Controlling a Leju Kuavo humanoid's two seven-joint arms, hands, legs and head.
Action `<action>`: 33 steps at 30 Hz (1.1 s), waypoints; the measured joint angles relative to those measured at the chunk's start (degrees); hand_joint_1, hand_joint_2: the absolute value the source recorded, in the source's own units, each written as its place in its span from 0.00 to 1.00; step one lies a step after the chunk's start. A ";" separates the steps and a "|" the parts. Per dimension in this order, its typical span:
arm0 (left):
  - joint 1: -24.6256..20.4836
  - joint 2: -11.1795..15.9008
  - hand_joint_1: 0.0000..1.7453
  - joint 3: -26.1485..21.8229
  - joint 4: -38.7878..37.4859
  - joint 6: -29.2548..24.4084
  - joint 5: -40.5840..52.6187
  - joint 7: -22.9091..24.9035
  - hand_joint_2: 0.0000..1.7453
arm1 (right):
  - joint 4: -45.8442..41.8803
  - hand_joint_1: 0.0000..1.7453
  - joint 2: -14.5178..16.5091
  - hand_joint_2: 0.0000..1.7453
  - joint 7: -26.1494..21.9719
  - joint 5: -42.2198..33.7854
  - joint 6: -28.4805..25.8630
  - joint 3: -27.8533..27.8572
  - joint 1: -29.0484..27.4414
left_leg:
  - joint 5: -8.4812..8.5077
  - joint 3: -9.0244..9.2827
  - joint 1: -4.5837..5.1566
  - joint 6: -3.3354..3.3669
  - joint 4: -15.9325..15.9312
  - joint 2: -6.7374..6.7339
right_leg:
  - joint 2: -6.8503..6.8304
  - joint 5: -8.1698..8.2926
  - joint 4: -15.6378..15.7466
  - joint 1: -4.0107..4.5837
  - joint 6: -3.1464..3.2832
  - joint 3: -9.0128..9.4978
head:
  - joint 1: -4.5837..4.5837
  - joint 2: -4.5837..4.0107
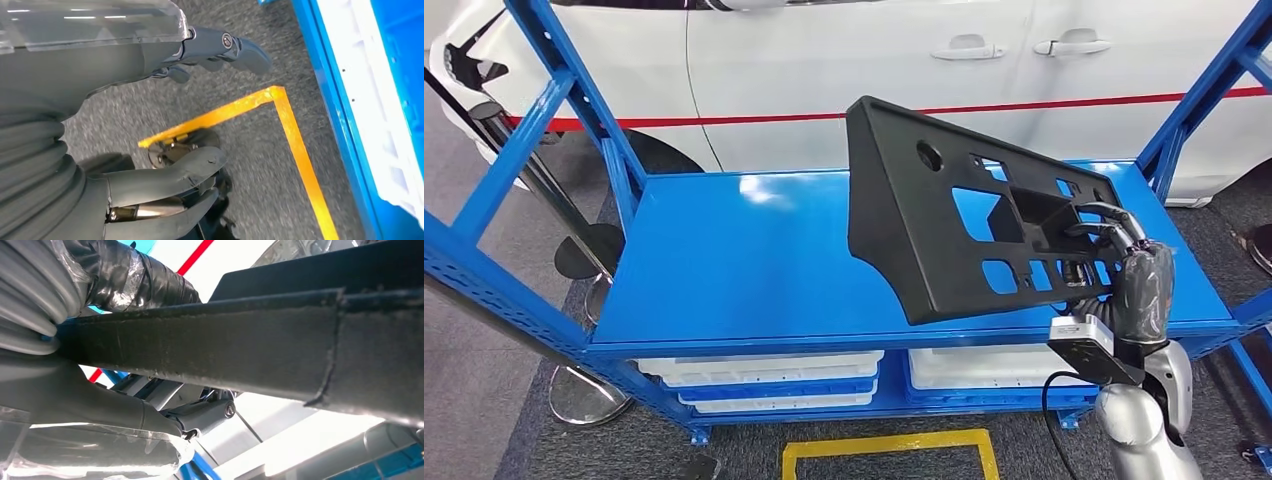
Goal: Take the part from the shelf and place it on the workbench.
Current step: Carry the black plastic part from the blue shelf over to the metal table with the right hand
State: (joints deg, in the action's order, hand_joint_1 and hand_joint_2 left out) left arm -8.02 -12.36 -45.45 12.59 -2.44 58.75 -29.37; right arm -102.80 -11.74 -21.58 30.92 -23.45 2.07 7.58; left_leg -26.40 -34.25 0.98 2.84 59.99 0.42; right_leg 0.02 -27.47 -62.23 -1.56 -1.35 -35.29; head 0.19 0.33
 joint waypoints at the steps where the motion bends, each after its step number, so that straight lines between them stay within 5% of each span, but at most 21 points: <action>1: 0.00 0.01 0.00 0.07 0.00 -0.04 0.00 -0.03 1.00 | -0.04 1.00 0.04 0.00 -0.03 -0.03 0.00 0.02 -0.16 | -0.13 -0.21 0.04 -0.25 0.31 0.01 | 0.07 -0.19 0.48 0.15 0.21 0.10 | 0.01 0.00; 5: -0.01 0.01 0.00 0.21 0.00 -0.11 0.10 -0.05 1.00 | -0.23 1.00 0.18 0.00 -0.50 -0.85 0.11 0.03 -0.49 | -1.53 -1.02 -0.17 -1.44 2.12 -0.06 | 0.14 0.22 0.93 0.09 1.26 0.12 | 0.00 0.00; 8: 0.07 0.01 0.00 0.50 0.00 -0.10 0.39 -0.02 1.00 | -0.50 1.00 0.59 0.00 -0.97 -1.95 0.54 0.03 -0.60 | -6.27 -4.84 -0.79 -2.48 10.87 -0.09 | -0.07 0.37 1.06 0.10 1.77 0.17 | 0.01 0.00; 10: 0.22 0.01 0.00 0.64 0.00 -0.11 0.47 0.05 1.00 | -0.52 1.00 0.80 0.00 -1.15 -2.21 0.86 0.03 -0.76 | -7.37 -6.47 -1.13 -2.73 14.73 -0.10 | -0.15 0.43 1.03 0.21 1.84 0.13 | 0.01 0.00; 11: 0.27 0.01 0.00 0.67 0.00 -0.11 0.40 0.10 1.00 | -0.52 1.00 0.87 0.00 -1.20 -2.26 0.96 0.03 -0.81 | -6.49 -5.93 -1.20 -2.68 13.93 -0.10 | -0.14 0.44 1.02 0.23 1.83 0.13 | 0.01 0.00; 15: 0.06 0.01 0.00 0.66 0.00 0.10 -0.09 0.36 1.00 | -0.50 1.00 1.03 0.00 -1.29 -2.33 1.50 0.03 -0.69 | -1.22 0.52 -0.86 -1.73 1.58 -0.03 | -0.13 0.73 1.07 0.26 1.33 0.08 | 0.01 0.00; 19: 0.01 0.02 0.00 0.63 0.00 0.24 -0.30 1.02 1.00 | -0.29 1.00 1.28 0.00 -1.28 -2.29 1.97 -0.02 -0.61 | 0.02 0.99 -0.32 -0.50 -0.70 -0.01 | -0.13 1.23 1.43 -0.06 -0.06 -0.22 | 0.00 0.00; 21: -0.07 0.02 0.00 0.62 0.00 0.17 -0.15 1.32 1.00 | -0.14 1.00 1.38 0.00 -1.28 -2.28 1.96 -0.07 -0.43 | 1.11 0.90 -0.45 0.36 -1.86 -0.16 | -0.09 -1.30 -0.91 -0.06 -0.30 -1.10 | -0.03 0.00; 23: -0.17 0.01 0.00 0.62 0.00 0.15 -0.04 1.48 1.00 | 0.08 1.00 1.45 0.00 -1.25 -2.27 1.96 -0.10 -0.30 | 1.80 0.26 -0.42 0.93 -2.14 -0.24 | -0.04 -5.84 -6.85 0.04 -0.27 -3.10 | -0.06 0.00; 25: -0.14 0.02 0.00 0.61 0.00 0.19 -0.02 1.61 1.00 | 0.34 1.00 1.50 0.00 -1.21 -2.27 1.97 -0.11 -0.29 | 2.26 -0.72 -0.36 1.04 -1.88 -0.25 | -0.03 -8.03 -11.43 0.08 -0.44 -4.15 | -0.06 0.00; 27: -0.04 0.02 0.00 0.60 0.00 0.26 -0.02 1.73 1.00 | 0.51 1.00 1.52 0.00 -1.19 -2.27 1.97 -0.13 -0.25 | 2.68 -1.84 -0.39 0.83 -1.35 -0.23 | -0.07 -6.39 -9.06 -0.08 -0.69 -1.68 | -0.05 0.00; 30: 0.04 0.02 0.00 0.60 0.00 0.37 -0.02 1.93 1.00 | 0.51 1.00 1.54 0.00 -1.12 -2.28 1.97 -0.16 -0.07 | 3.11 -3.37 -0.35 0.19 0.02 -0.14 | -0.01 -3.54 -0.05 -0.05 -0.61 4.14 | -0.05 0.00; 33: 0.09 0.03 0.00 0.60 0.00 0.35 -0.01 2.05 1.00 | 0.49 1.00 1.57 0.00 -1.04 -2.31 1.97 -0.22 0.00 | 3.79 -3.95 -0.21 -0.78 0.53 -0.05 | 0.21 -3.01 1.18 0.23 0.40 4.10 | -0.03 0.00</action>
State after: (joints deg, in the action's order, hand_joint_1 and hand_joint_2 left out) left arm -7.92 -12.33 -44.85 12.59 -2.09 58.75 -27.32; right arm -102.31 -10.17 -22.62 28.62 -21.48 1.85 7.58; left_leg -22.61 -38.20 0.77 2.05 60.52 0.37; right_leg 0.23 -30.48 -61.04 -1.34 -0.95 -31.19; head 0.16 0.33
